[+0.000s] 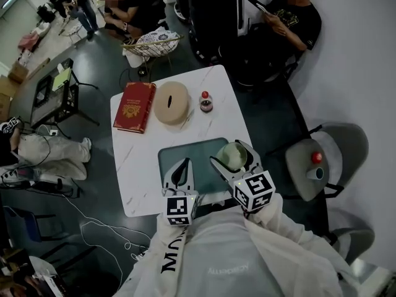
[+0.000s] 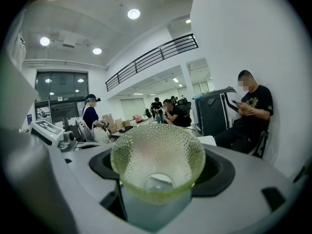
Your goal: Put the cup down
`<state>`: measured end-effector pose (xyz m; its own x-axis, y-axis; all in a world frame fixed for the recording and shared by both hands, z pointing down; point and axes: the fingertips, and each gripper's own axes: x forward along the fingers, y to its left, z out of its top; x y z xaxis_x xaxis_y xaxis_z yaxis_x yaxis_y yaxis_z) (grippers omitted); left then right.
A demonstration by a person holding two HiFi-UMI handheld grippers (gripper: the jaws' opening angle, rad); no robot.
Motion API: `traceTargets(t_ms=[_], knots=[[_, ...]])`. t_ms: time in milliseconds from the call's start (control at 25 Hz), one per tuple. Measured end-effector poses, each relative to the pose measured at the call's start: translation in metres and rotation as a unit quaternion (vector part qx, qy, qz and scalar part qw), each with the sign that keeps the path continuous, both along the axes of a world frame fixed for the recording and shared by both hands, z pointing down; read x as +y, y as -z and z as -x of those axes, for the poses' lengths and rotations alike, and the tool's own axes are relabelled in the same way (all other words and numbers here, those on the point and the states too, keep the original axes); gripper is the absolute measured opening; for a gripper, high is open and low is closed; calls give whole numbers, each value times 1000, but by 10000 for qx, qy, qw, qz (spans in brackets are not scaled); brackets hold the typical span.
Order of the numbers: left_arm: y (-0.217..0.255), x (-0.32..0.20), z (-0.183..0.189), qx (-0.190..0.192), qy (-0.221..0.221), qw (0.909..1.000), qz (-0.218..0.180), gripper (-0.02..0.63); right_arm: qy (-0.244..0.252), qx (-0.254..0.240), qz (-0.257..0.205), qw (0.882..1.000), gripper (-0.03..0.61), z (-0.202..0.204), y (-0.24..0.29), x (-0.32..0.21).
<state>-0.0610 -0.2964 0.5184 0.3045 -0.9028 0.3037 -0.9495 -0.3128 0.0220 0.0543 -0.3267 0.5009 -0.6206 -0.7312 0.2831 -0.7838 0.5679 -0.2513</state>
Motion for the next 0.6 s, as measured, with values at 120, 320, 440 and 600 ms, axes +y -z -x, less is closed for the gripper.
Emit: traceTargets(t_ms=[120, 320, 440, 600], knots=[[-4, -8, -2, -16, 39, 10000, 18, 11, 68, 7, 29, 10000, 400, 1, -5, -9], [-9, -13, 0, -48, 126, 9999, 107, 11, 167, 73, 58, 9998, 400, 4, -11, -17], [-12, -15, 2, -50, 183, 9997, 138, 11, 221, 264, -49, 9994, 400, 5, -17, -22], [-24, -17, 7, -91, 255, 9993, 241, 11, 277, 498, -153, 9983, 400, 8, -32, -29]])
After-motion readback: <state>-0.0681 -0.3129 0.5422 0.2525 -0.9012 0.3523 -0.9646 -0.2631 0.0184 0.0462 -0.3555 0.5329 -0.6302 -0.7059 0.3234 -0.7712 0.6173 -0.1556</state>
